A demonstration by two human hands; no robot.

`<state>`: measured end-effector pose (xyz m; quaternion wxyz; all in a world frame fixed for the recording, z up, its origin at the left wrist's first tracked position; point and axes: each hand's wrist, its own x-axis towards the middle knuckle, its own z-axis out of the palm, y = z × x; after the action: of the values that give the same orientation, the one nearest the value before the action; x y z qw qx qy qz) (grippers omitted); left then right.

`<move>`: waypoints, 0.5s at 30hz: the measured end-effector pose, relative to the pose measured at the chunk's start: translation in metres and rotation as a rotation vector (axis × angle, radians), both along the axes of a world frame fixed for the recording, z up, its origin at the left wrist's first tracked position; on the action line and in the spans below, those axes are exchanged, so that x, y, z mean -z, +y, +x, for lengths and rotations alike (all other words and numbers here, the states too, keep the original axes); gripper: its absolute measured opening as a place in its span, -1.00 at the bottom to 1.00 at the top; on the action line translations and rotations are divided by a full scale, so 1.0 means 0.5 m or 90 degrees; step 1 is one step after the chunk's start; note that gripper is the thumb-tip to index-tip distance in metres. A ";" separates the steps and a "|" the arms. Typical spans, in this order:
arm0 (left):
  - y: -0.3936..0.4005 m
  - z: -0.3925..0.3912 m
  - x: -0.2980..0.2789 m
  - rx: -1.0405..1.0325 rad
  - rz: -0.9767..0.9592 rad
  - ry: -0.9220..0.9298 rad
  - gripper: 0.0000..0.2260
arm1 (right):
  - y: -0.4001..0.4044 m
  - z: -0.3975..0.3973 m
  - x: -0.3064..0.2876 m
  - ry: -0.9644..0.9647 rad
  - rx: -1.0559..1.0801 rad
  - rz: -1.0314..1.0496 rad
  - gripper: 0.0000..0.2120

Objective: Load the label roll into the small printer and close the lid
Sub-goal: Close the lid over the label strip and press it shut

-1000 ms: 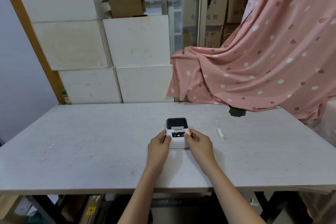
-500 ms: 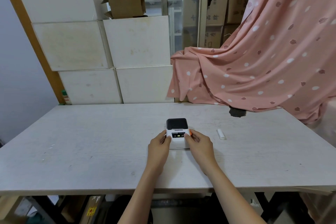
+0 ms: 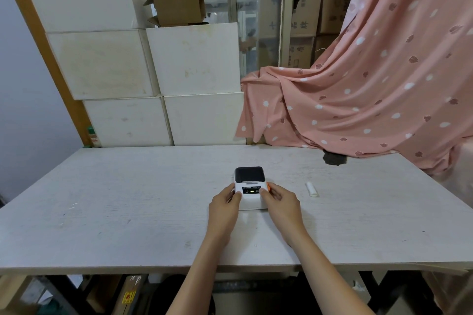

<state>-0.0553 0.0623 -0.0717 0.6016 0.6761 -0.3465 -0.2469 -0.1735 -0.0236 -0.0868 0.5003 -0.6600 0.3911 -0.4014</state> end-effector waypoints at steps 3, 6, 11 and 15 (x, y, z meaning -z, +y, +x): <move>0.000 -0.001 -0.001 0.003 -0.004 0.000 -0.65 | 0.001 0.001 -0.003 -0.002 -0.003 -0.001 -0.85; 0.002 -0.003 -0.003 -0.001 -0.004 -0.003 -0.62 | 0.001 0.000 -0.003 -0.001 -0.007 0.001 -0.84; 0.002 -0.006 -0.007 -0.001 -0.004 0.005 -0.63 | 0.000 0.001 -0.002 -0.004 -0.001 0.009 -0.83; 0.004 -0.007 -0.009 -0.003 0.000 0.013 -0.67 | -0.001 0.002 -0.001 0.007 0.007 0.004 -0.78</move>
<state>-0.0589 0.0644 -0.0670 0.6058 0.6742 -0.3388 -0.2522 -0.1722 -0.0240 -0.0864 0.4976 -0.6586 0.3988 -0.3994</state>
